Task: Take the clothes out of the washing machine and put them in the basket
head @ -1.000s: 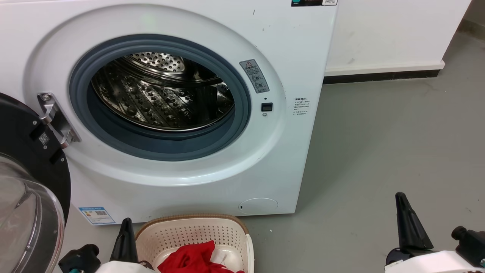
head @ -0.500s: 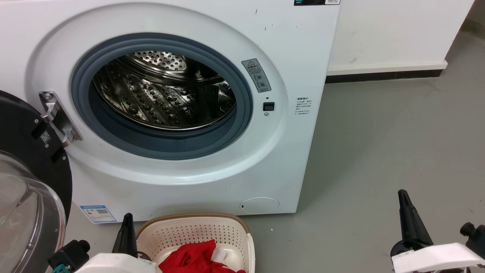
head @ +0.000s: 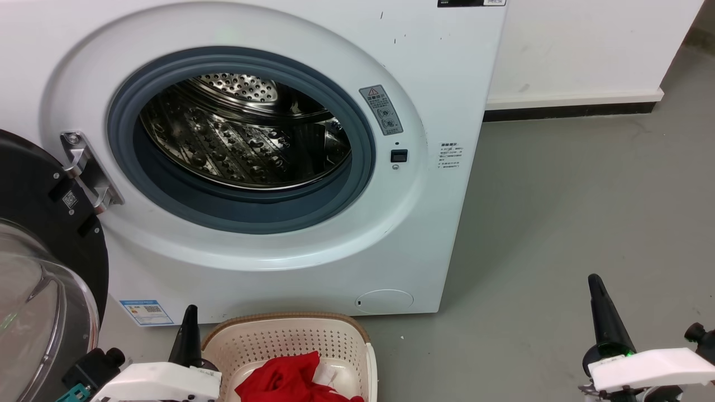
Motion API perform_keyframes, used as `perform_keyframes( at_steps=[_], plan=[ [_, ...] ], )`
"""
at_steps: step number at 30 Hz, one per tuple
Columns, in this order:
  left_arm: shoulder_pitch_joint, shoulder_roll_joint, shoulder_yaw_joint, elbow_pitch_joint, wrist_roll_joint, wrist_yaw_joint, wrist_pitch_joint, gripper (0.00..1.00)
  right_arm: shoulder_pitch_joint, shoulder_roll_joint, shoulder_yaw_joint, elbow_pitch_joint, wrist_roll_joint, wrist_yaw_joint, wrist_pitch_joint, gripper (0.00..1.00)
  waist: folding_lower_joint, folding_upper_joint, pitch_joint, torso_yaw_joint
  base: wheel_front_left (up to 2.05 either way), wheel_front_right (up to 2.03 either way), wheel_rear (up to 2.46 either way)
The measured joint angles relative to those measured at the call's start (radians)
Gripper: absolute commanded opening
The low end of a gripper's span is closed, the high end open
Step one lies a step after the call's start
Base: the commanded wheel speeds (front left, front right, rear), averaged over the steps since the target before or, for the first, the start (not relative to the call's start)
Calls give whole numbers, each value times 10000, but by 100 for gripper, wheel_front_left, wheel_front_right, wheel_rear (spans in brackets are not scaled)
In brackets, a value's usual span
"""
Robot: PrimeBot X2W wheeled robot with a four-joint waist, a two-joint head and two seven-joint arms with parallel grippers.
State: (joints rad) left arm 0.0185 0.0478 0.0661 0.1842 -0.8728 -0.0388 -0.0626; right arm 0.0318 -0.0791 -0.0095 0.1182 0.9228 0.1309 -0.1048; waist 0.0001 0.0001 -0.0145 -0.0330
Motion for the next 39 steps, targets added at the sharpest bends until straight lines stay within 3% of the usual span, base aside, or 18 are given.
perform_keyframes(
  at_steps=[39],
  plan=[
    [-690, 6, 274, 349, -4274, -508, 1039, 0, -749, -40, -314, 719, 4215, 0, 1055, 0, -1, 0, 88, 165, 0, 0, 0]
  ],
)
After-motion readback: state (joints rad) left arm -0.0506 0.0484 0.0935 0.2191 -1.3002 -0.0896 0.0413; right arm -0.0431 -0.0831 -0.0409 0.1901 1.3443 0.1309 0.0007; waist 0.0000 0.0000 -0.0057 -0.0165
